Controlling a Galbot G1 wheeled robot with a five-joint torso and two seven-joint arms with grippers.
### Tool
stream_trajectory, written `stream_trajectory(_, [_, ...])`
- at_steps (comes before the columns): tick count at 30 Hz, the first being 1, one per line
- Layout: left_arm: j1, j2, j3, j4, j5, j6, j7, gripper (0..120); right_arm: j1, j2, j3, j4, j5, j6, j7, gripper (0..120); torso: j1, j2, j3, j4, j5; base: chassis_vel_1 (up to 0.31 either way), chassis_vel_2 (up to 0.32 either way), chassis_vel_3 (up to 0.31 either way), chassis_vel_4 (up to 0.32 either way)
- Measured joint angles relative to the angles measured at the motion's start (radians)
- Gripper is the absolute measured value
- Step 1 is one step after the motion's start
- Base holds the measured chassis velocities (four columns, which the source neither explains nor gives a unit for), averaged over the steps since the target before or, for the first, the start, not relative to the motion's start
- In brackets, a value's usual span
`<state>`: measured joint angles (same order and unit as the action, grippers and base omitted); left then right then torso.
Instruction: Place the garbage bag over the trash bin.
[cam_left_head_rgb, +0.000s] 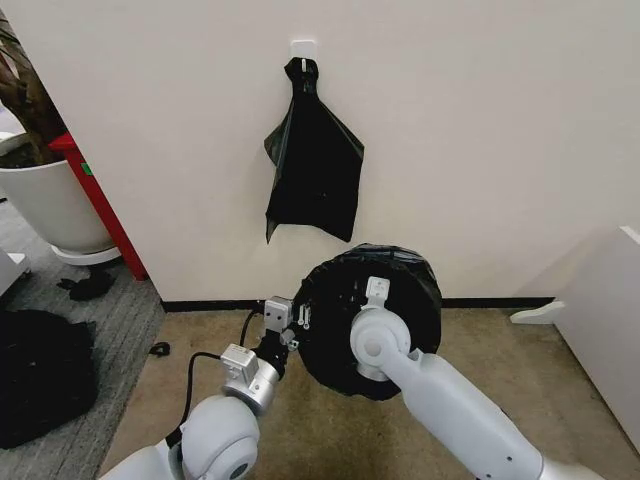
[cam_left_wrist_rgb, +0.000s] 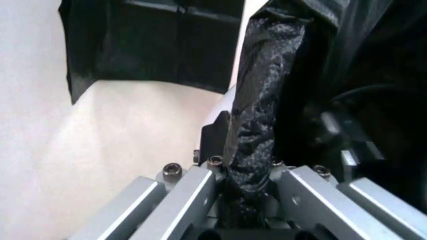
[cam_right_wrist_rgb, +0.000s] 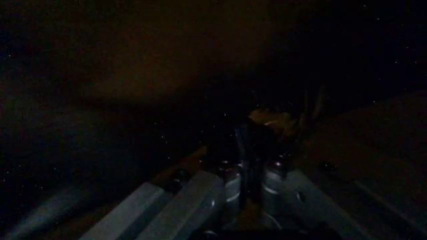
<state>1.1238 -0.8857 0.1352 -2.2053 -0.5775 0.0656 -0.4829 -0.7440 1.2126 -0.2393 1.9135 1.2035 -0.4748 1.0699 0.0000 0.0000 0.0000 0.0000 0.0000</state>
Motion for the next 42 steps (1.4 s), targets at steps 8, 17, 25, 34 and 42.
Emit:
stream_trajectory(8, [-0.007,-0.02,0.006,0.01,-0.112,0.043,-0.082,0,-0.02,-0.012,-0.02,0.084,0.021,0.0,0.017,0,0.0,0.0,0.0,0.0,0.0,0.0,0.0,0.0,0.0])
stream_trajectory(17, [-0.028,-0.032,0.003,0.027,-0.242,0.081,-0.183,0,-0.061,-0.048,-0.024,0.18,0.016,-0.016,-0.006,0,0.0,0.0,0.0,0.0,0.0001,0.0,0.0,0.0,0.0])
stream_trajectory(25, [-0.089,-0.046,-0.009,0.038,-0.437,0.115,-0.305,0,-0.141,-0.116,0.04,0.367,0.02,-0.045,-0.084,0,0.0,0.0,0.0,0.0,0.0002,0.0,0.0,0.0,0.0])
stream_trajectory(34, [-0.127,-0.059,-0.056,0.049,-0.713,0.132,-0.421,0,-0.447,-0.314,0.381,0.575,-0.107,0.072,-0.557,0,0.0,0.0,0.0,-0.0006,0.0003,0.0,0.0,0.0,0.0])
stream_trajectory(42, [-0.147,-0.092,-0.164,0.085,-0.941,0.116,-0.496,0,-0.576,-0.332,0.511,0.596,-0.08,0.184,-0.626,11,0.0,0.0,0.0,0.0002,0.0002,0.0,0.0,0.0,0.0])
